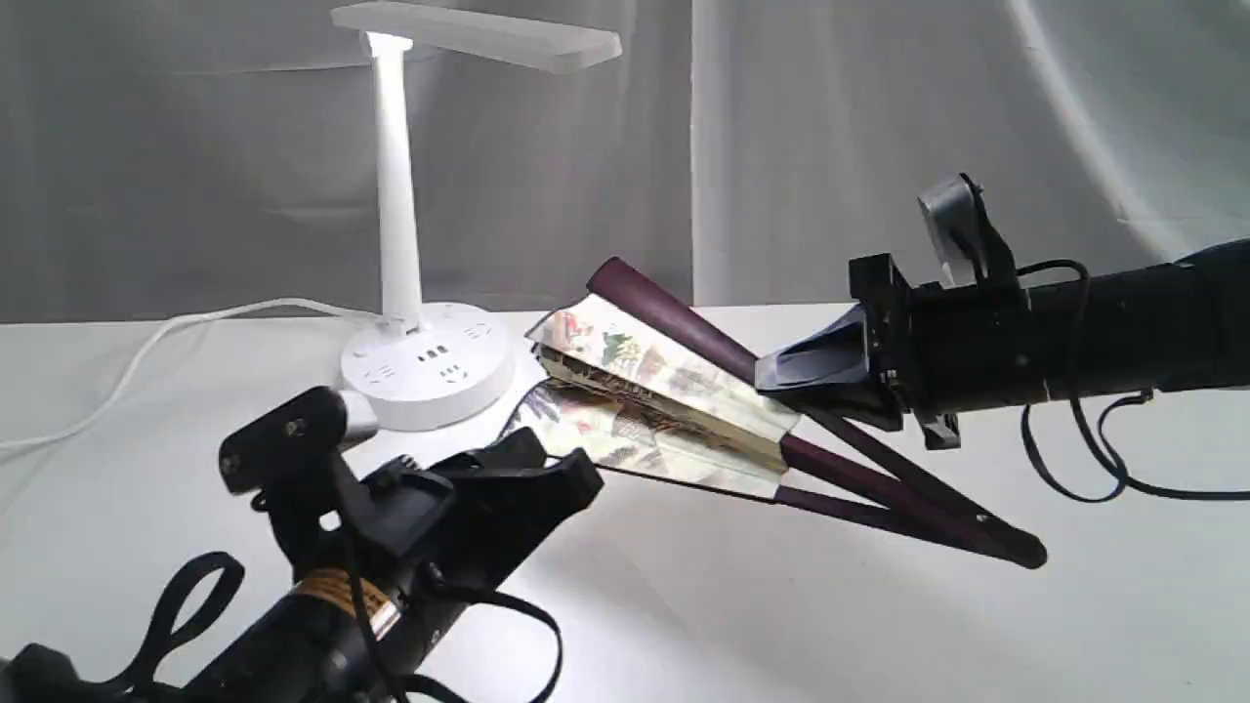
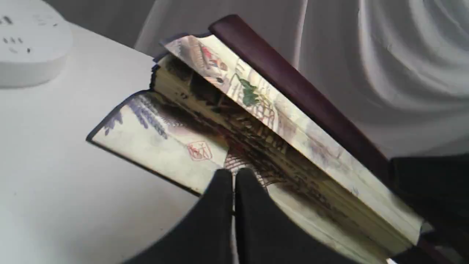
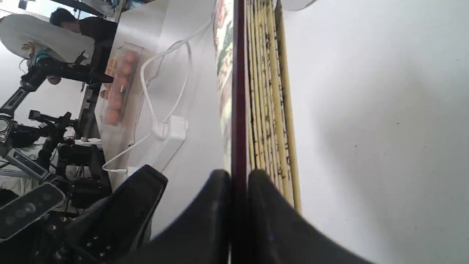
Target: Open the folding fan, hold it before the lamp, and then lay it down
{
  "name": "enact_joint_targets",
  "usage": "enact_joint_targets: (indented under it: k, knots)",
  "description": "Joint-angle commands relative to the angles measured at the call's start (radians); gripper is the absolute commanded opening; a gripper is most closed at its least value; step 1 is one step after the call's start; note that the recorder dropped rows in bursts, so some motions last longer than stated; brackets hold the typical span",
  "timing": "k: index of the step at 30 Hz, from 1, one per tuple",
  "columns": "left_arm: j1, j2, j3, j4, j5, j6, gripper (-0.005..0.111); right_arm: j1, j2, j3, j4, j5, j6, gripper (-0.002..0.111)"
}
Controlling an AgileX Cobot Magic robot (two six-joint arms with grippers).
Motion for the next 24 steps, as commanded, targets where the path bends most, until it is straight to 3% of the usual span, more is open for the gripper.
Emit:
enact_joint_targets:
  k: [1,7,12,17,24]
  knots:
    - [0.021,0.006,0.029,0.019,-0.037,-0.204,0.005,-0.003,-0.013,0.004,0.037,0.027,-0.013,0.000]
    - [0.117,0.076,0.023,0.232,-0.048,-0.693,0.027,-0.003,-0.013,0.004,0.065,0.073,-0.021,0.000]
    - [0.225,0.165,0.005,0.460,-0.204,-0.971,0.043,-0.003,-0.013,0.004,0.065,0.081,-0.021,0.000]
    - [0.296,0.248,-0.036,0.562,-0.303,-1.157,0.056,-0.003,-0.013,0.004,0.076,0.086,-0.021,0.000]
    - [0.310,0.335,-0.114,0.644,-0.320,-1.312,0.060,-0.003,-0.013,0.004,0.092,0.106,-0.021,0.000]
